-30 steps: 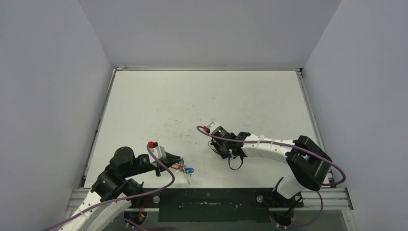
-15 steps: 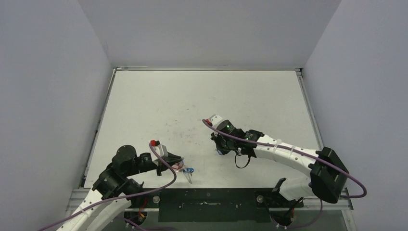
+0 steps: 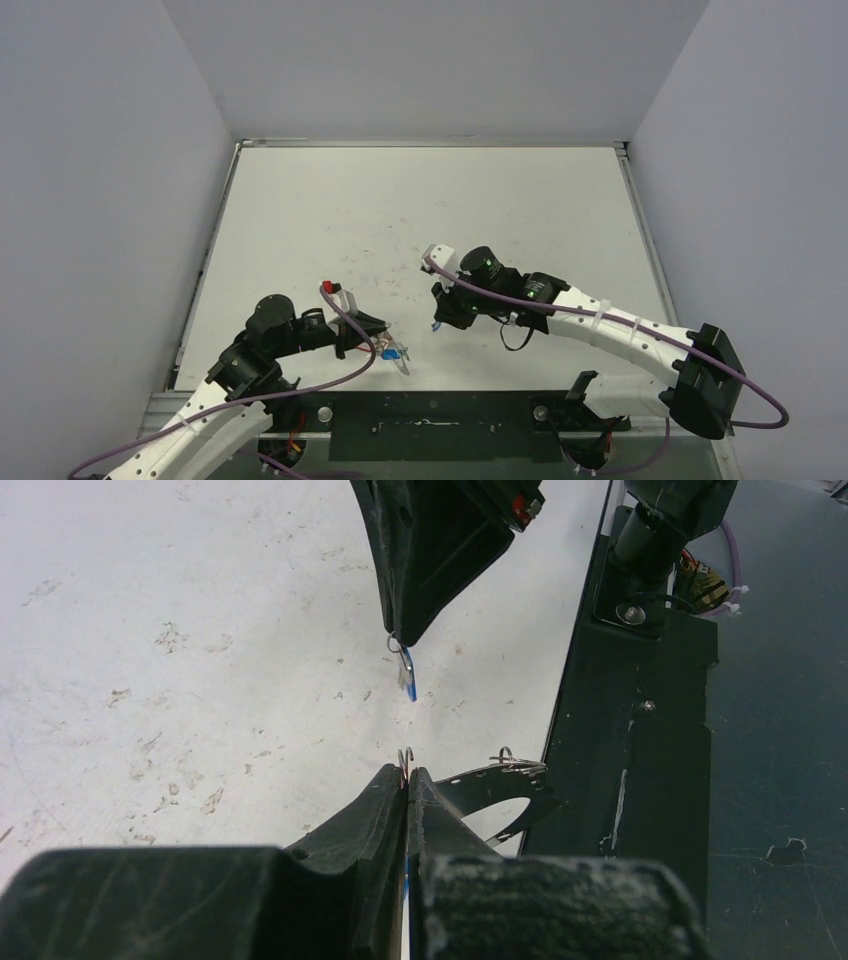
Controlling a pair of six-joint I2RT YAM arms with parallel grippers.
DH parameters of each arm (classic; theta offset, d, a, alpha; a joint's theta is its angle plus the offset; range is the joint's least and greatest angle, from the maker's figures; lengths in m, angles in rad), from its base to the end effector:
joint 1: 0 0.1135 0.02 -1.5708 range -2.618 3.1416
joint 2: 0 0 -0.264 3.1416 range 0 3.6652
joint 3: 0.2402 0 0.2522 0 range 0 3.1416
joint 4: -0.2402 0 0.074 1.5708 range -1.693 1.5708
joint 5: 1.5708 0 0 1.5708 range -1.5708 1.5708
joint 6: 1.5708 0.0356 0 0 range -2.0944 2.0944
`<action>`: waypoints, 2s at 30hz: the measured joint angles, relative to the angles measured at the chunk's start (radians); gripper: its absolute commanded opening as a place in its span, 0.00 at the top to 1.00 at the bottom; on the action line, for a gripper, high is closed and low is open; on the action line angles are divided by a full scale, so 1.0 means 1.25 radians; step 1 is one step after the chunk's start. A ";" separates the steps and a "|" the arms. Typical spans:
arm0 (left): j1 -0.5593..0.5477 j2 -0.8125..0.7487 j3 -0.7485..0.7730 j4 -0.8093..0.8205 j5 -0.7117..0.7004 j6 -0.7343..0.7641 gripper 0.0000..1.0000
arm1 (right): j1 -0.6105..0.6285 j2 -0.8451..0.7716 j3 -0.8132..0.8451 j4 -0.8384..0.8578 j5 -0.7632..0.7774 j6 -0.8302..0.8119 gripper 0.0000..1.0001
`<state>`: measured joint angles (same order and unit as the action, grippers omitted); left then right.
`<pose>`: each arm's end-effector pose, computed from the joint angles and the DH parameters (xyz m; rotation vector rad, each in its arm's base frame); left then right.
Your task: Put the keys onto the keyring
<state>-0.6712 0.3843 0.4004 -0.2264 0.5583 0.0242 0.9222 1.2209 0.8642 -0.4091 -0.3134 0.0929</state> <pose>0.0831 -0.0901 0.2547 1.0076 1.5528 -0.9538 0.1469 0.2120 0.2574 -1.1384 2.1771 0.8457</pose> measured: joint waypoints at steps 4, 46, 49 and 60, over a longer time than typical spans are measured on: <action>0.000 0.022 -0.020 0.052 0.007 -0.020 1.00 | 0.019 0.000 0.011 0.002 -0.027 -0.009 1.00; 0.000 0.078 -0.064 0.191 0.049 -0.073 1.00 | 0.139 0.069 0.150 0.024 -0.077 -0.043 1.00; 0.000 0.078 -0.064 0.191 0.049 -0.073 1.00 | 0.143 0.078 0.153 0.027 -0.076 -0.041 1.00; 0.000 0.078 -0.064 0.191 0.054 -0.073 1.00 | 0.145 0.080 0.165 0.027 -0.067 -0.041 1.00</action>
<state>-0.6712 0.4816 0.3202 0.0128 0.6262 -0.0669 1.1030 1.3209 1.0702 -0.3748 -0.3969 0.0414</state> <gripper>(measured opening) 0.009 0.025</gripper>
